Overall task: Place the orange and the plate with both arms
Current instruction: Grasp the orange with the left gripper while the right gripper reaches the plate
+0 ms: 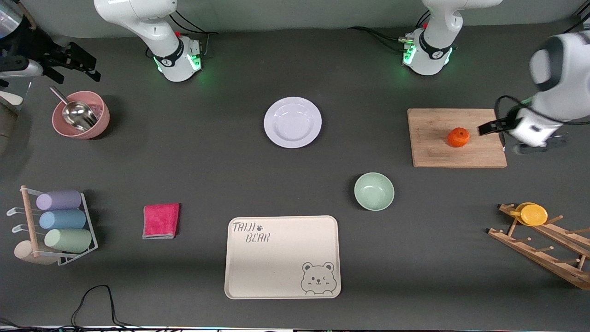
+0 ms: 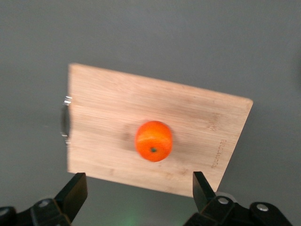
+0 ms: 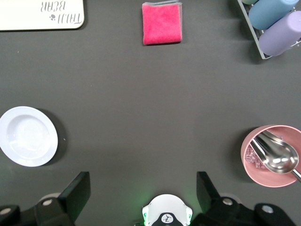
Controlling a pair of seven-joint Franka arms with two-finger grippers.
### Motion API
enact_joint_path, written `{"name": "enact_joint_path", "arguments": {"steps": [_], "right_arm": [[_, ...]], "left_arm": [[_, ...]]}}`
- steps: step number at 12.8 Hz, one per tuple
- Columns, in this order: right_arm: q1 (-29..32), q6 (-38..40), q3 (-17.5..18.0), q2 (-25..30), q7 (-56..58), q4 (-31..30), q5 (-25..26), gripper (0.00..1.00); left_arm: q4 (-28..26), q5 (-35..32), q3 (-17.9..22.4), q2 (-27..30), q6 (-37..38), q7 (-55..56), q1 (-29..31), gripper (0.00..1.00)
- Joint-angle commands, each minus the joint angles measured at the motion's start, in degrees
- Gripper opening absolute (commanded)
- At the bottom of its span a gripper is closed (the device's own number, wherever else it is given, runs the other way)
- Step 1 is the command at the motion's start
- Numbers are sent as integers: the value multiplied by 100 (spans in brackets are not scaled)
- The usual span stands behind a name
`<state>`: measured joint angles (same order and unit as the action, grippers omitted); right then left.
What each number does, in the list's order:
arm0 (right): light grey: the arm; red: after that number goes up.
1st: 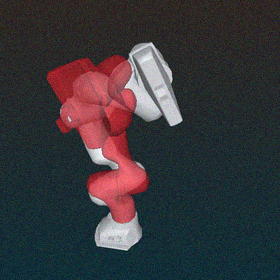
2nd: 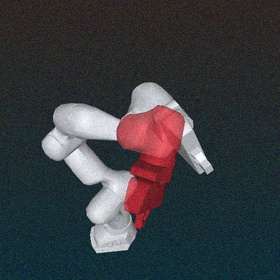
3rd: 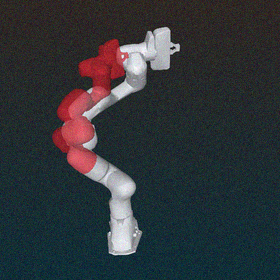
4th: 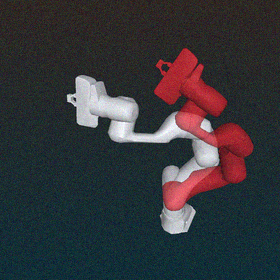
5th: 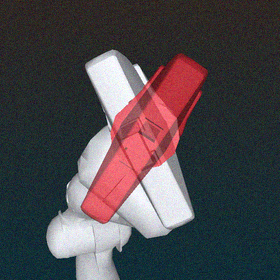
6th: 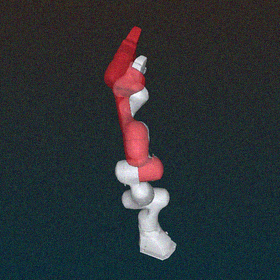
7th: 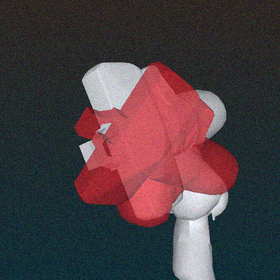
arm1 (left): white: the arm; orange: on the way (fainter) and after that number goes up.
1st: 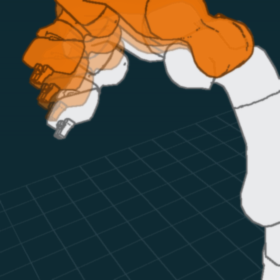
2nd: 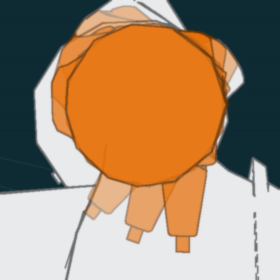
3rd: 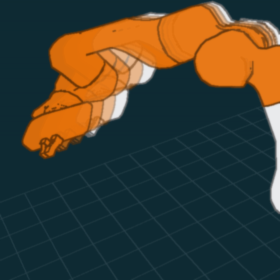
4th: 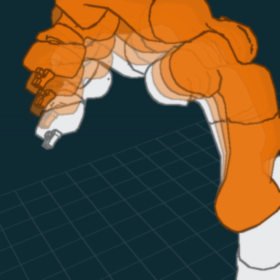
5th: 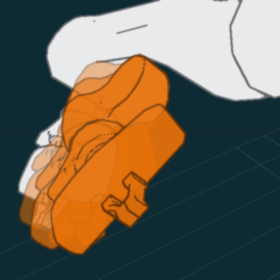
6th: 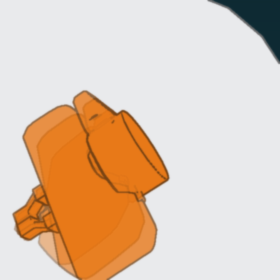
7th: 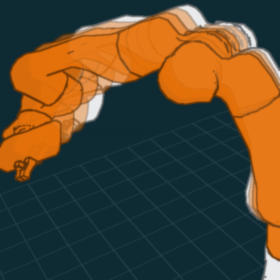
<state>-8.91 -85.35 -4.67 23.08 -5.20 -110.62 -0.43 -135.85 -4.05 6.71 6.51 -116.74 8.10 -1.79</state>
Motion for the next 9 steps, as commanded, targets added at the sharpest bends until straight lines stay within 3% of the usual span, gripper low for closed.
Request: {"name": "enact_joint_path", "arguments": {"steps": [1, 6, 9], "right_arm": [[-138, -69, 45, 153, -210, -223, -123, 100], [-103, -656, -253, 240, 659, -1301, -1720, 100], [-103, -1455, -359, 285, 1255, -2268, -2600, 100]], "left_arm": [[-870, -149, -56, 263, -769, 192, -41, 100], [-1645, -298, -47, -35, -2140, 51, -15, 99], [-1734, -307, -39, -412, -2686, -193, 38, 99]]}}
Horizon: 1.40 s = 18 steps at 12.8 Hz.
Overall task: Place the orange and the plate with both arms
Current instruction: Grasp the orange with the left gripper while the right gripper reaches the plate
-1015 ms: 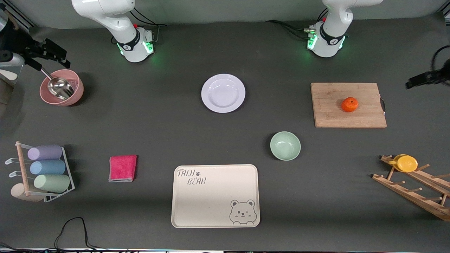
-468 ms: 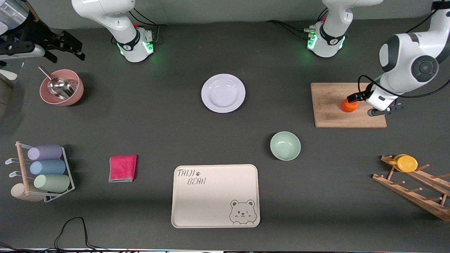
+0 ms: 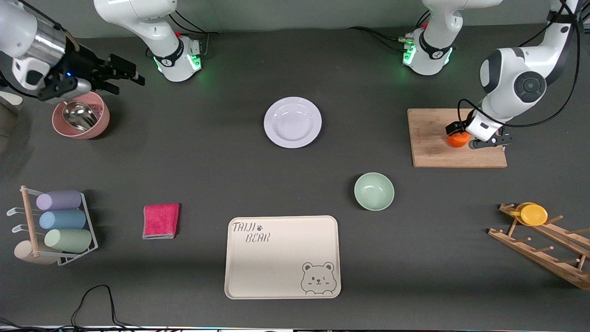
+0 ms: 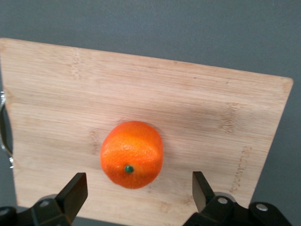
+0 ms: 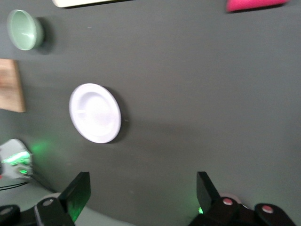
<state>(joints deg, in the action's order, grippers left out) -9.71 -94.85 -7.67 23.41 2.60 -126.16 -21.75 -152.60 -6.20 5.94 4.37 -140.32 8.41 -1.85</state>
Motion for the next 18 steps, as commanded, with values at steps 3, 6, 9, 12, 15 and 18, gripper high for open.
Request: {"name": "enact_joint_path", "arguments": {"steps": [3, 6, 9, 12, 15, 18], "right_arm": [[-31, -1375, -59, 217, 1276, -1715, -1566, 100], [-75, -2054, -16, -159, 2381, -2429, -3042, 100], [-75, -2152, -16, -1116, 4138, -2816, -4658, 100], [-259, -2134, -16, -2092, 5554, -2888, -5671, 100], [-496, -2099, -16, -2813, 6549, -2932, -6708, 100], [-601, -2073, 2, -3306, 6981, -2940, -7237, 100]], "left_arm": [[-59, -92, 161, -682, -934, -454, 71, 99], [-59, -92, 179, -806, -1085, -507, 80, 98], [-59, -83, 171, -789, -1059, -499, 106, 1], [-59, -83, 179, -762, -1032, -542, 115, 0], [28, -65, 162, -255, -578, -402, 106, 0], [877, -48, 109, 633, 1622, -332, 10, 0]]}}
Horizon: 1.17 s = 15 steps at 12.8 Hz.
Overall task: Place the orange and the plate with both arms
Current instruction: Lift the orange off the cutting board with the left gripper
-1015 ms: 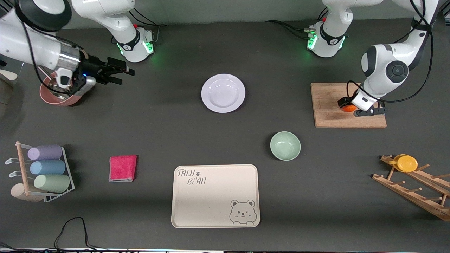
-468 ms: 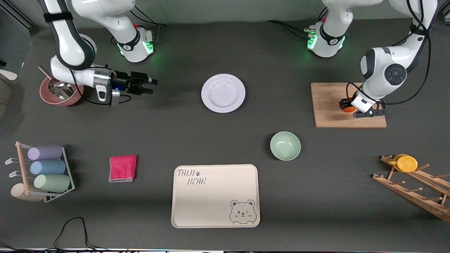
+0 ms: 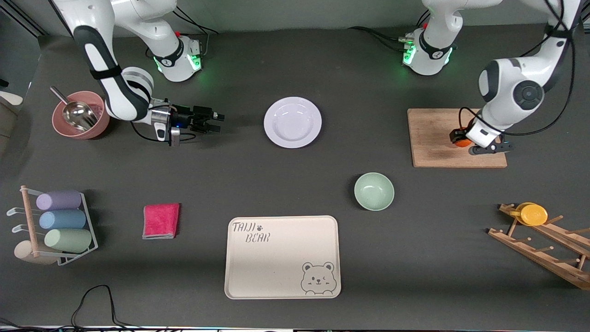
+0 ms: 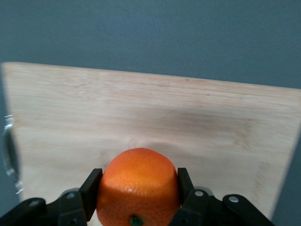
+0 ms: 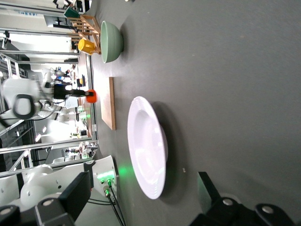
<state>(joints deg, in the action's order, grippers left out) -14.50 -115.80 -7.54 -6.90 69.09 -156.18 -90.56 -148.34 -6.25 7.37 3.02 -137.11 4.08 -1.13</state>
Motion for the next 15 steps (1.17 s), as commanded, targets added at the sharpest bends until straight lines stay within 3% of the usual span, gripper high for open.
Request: {"name": "enact_joint_path", "arguments": {"steps": [1, 6, 8, 10, 12, 15], "right_arm": [[-123, 31, -10, -390, 385, 70, -435, 100], [-132, 550, -19, -909, 412, 70, -480, 100], [-132, 550, -10, -1006, 421, 70, -462, 100], [-141, 550, -10, -1076, 421, 70, -462, 100], [-141, 550, -1, -1103, 421, 70, -462, 95], [-141, 541, -1, -1103, 447, 79, -445, 62]], "left_arm": [[908, -25, -86, 936, 2067, 94, -62, 0], [3816, 27, -455, 1043, 5540, 76, -80, 0], [4784, 255, -587, 973, 6474, 93, -124, 0], [5253, 649, -675, 763, 6715, 268, -133, 0], [5455, 1176, -1217, 395, 6462, 1256, -159, 0], [5807, 1311, -2666, -440, 5611, 3400, -185, 0]]}}
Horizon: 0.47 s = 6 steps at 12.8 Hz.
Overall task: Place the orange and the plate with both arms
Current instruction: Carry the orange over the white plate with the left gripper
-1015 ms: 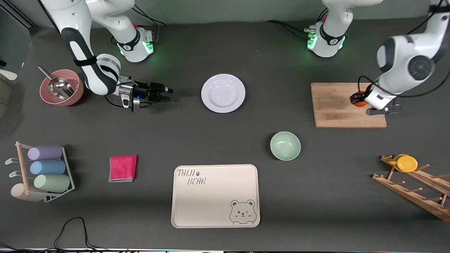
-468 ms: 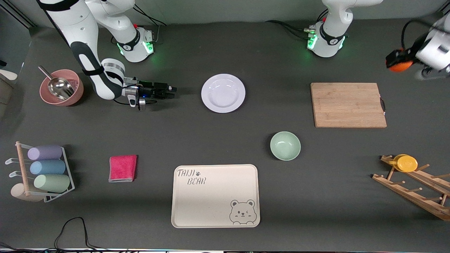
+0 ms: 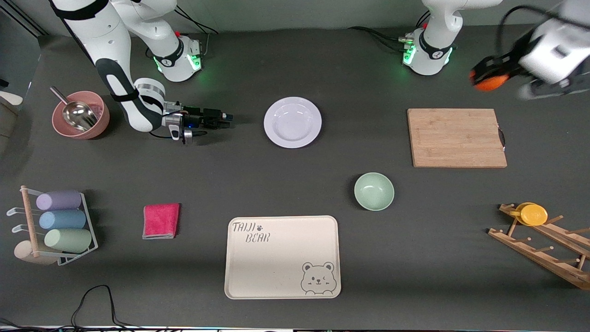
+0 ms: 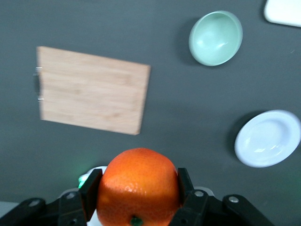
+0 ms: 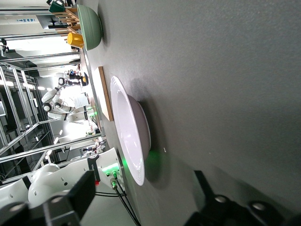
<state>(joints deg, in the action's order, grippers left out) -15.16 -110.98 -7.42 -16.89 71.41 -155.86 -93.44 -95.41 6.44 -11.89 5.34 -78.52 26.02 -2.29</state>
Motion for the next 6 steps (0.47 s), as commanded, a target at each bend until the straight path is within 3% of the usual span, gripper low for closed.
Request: {"name": "enact_joint_path", "arguments": {"steps": [1, 3, 6], "right_arm": [[-75, 59, -14, -104, 311, 47, -148, 55], [-75, 59, -14, -165, 486, 55, -148, 49], [-66, 59, -23, -306, 891, 64, -157, 45]], "left_arm": [[523, 16, -1162, -945, -617, 1848, -88, 0], [523, -11, -1622, -1454, -1382, 2973, -437, 0], [515, -308, -1650, -2263, -2455, 4198, -1430, 0]]}}
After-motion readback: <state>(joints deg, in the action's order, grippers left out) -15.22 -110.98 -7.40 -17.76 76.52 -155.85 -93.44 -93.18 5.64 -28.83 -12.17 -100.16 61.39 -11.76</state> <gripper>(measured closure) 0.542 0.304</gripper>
